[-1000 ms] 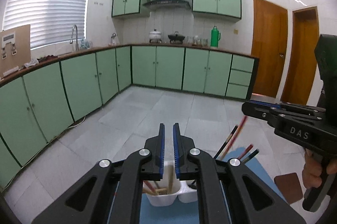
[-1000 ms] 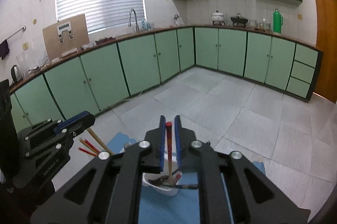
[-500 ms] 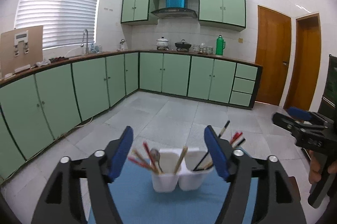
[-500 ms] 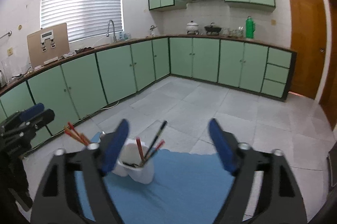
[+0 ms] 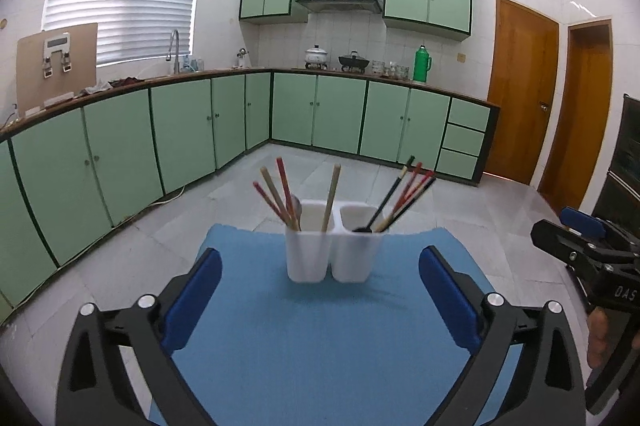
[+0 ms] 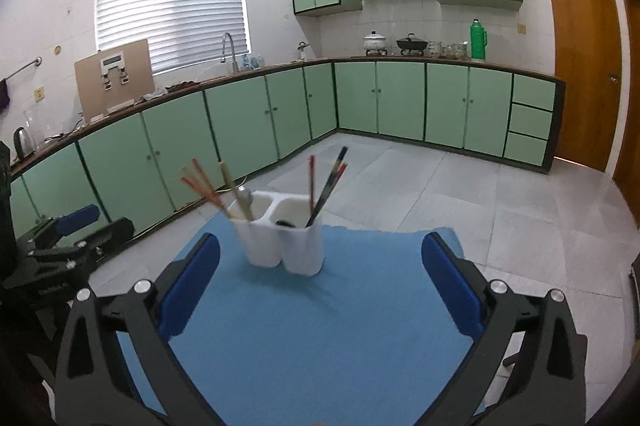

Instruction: Organize utensils

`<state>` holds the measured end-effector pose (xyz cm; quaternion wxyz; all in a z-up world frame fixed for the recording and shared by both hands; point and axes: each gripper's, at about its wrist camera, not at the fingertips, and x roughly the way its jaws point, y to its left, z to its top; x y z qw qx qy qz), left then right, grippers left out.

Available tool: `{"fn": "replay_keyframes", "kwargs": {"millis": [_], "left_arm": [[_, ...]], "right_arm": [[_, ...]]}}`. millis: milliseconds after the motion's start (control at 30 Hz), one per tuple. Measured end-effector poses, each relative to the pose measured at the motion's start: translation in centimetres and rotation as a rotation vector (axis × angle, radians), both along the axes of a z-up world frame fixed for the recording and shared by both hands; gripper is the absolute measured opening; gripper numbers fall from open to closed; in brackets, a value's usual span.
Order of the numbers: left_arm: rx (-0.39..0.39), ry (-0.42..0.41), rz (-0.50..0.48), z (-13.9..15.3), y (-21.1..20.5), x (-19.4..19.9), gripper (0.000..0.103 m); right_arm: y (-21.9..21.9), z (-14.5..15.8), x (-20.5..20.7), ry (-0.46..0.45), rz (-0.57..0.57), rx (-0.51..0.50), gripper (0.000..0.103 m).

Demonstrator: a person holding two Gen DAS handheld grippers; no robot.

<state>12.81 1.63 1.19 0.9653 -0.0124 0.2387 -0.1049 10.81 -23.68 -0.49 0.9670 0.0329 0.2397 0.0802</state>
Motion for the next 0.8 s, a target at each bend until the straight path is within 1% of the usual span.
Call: {"fn": "replay_keyframes", "kwargs": {"millis": [167, 267, 500, 633, 800], "left_arm": [[-0.004, -0.004, -0.015, 0.5, 0.0, -2.3, 0.097], [-0.003, -0.028, -0.014, 1.4, 0.0, -3.5, 0.097], [0.011, -0.067, -0.017, 3.1, -0.2, -4.9, 0.097], [0.014, -0.079, -0.015, 3.5, -0.2, -5.4, 0.097], [0.008, -0.093, -0.013, 3.9, 0.0, -6.0, 0.097]], "right_arm": [[1.1, 0.2, -2.1, 0.004, 0.028, 0.012, 0.098], [1.5, 0.7, -3.2, -0.002, 0.043, 0.024, 0.098], [2.4, 2.2, -5.1, -0.04, 0.057, 0.013, 0.098], [2.5, 2.9, -5.9, -0.061, 0.059, 0.005, 0.098], [2.7, 3.2, -6.1, -0.068, 0.062, -0.005, 0.098]]}}
